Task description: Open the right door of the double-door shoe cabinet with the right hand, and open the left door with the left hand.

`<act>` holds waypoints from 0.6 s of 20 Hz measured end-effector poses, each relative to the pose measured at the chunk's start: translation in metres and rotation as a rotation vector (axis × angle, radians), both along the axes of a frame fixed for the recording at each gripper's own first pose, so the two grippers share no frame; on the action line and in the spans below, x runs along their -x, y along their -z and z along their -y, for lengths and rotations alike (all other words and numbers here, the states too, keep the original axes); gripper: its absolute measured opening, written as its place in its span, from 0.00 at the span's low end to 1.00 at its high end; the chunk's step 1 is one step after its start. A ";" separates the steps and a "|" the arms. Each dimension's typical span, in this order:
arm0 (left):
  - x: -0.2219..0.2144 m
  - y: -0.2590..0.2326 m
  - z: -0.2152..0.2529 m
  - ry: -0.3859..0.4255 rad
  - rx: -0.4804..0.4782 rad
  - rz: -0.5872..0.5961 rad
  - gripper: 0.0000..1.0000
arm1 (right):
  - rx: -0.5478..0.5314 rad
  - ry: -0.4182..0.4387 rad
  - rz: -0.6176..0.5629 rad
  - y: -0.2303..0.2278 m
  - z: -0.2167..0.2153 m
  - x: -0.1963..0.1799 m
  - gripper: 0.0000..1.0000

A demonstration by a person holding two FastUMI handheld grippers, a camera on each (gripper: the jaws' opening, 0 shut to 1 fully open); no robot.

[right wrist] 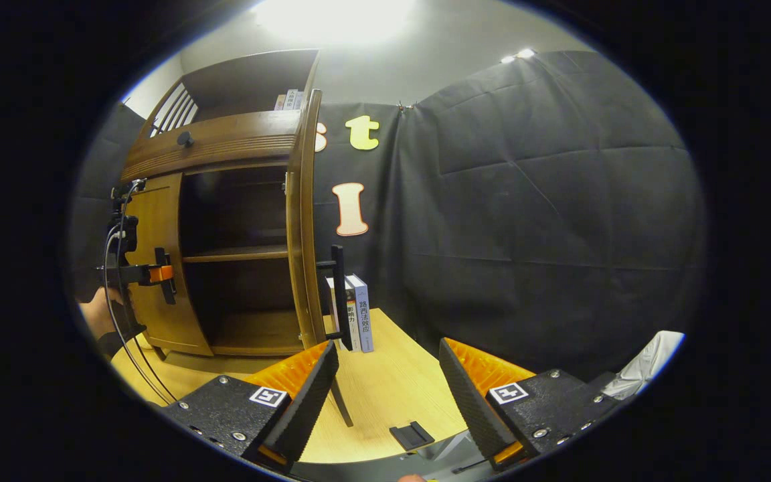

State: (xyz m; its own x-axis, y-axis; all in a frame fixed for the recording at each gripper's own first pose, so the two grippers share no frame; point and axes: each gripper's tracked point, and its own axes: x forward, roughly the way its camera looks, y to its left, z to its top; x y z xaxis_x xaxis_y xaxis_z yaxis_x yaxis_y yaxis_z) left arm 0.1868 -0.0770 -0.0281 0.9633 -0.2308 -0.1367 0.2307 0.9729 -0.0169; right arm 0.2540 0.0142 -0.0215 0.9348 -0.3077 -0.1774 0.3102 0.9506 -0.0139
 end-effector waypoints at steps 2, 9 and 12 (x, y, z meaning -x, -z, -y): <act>0.002 -0.002 0.013 0.039 0.021 -0.002 0.64 | -0.008 -0.009 -0.003 0.001 -0.002 0.000 0.94; 0.008 -0.001 0.000 -0.010 -0.005 -0.015 0.23 | -0.017 -0.088 -0.002 0.002 -0.012 -0.003 0.94; 0.020 -0.009 -0.008 -0.026 -0.007 -0.001 0.29 | -0.034 -0.143 -0.002 0.002 -0.022 -0.004 0.94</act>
State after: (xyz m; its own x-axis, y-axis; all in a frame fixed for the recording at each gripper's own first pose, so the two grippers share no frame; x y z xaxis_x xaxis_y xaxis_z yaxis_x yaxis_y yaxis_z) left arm 0.1668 -0.0688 -0.0192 0.9689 -0.2047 -0.1392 0.2053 0.9786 -0.0100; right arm 0.2583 0.0358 -0.0237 0.9683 -0.1652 -0.1873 0.1716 0.9850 0.0183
